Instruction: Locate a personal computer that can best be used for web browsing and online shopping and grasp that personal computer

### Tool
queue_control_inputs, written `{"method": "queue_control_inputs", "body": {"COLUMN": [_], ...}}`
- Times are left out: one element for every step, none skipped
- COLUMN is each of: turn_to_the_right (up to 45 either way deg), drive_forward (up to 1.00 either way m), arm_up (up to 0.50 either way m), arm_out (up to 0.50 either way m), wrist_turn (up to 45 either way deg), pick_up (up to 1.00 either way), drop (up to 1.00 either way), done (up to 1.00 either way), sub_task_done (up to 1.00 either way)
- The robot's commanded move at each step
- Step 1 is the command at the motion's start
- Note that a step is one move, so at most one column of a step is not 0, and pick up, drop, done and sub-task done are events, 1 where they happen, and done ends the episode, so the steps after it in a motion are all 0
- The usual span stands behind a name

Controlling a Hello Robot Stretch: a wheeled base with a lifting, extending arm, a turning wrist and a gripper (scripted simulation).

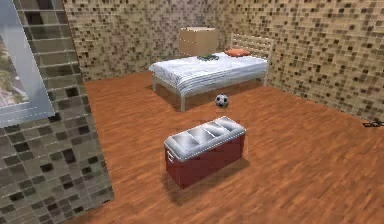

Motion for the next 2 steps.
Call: {"method": "queue_control_inputs", "body": {"turn_to_the_right": [15.0,0.0], "drive_forward": [0.0,0.75], "arm_up": [0.0,0.0], "arm_out": [0.0,0.0], "wrist_turn": [0.0,0.0], "pick_up": [0.0,0.0], "drop": [0.0,0.0], "done": [0.0,0.0], "sub_task_done": [0.0,0.0]}}
